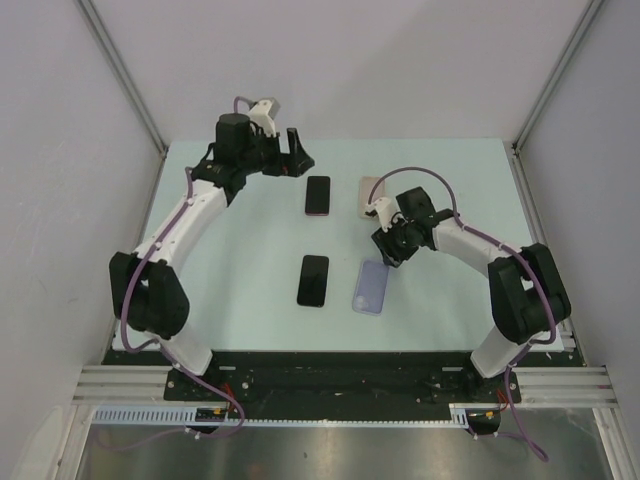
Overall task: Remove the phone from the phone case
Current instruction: Adjust the phone case at the center of the board.
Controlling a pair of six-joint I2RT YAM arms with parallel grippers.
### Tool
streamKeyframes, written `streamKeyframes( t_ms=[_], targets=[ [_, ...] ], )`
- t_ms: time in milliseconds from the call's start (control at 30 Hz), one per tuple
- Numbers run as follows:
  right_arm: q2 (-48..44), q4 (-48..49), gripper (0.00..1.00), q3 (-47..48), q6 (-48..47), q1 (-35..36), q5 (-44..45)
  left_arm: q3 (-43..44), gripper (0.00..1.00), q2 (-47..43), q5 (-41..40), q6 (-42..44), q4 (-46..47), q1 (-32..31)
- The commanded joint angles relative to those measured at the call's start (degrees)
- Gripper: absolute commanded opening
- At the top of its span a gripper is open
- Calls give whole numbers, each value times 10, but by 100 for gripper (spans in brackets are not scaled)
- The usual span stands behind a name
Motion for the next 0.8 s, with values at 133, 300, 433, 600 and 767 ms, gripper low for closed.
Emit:
streamKeyframes(
  t_ms=[133,300,433,600,767],
  targets=[
    [38,9,46,-6,25,11,7,-104,100,-93,-56,82,-11,1],
    [53,17,39,-6,26,15,11,-149,100,-130,-78,91,-10,4],
    [57,18,30,-6,25,18,10,-170,100,-142,-76,91,-11,10],
    [60,29,27,-6,22,24,24,-181,100,-151,-71,89,-10,14],
    [59,37,24,-6,15,24,38,-182,100,-153,-61,80,-9,13]
  ],
)
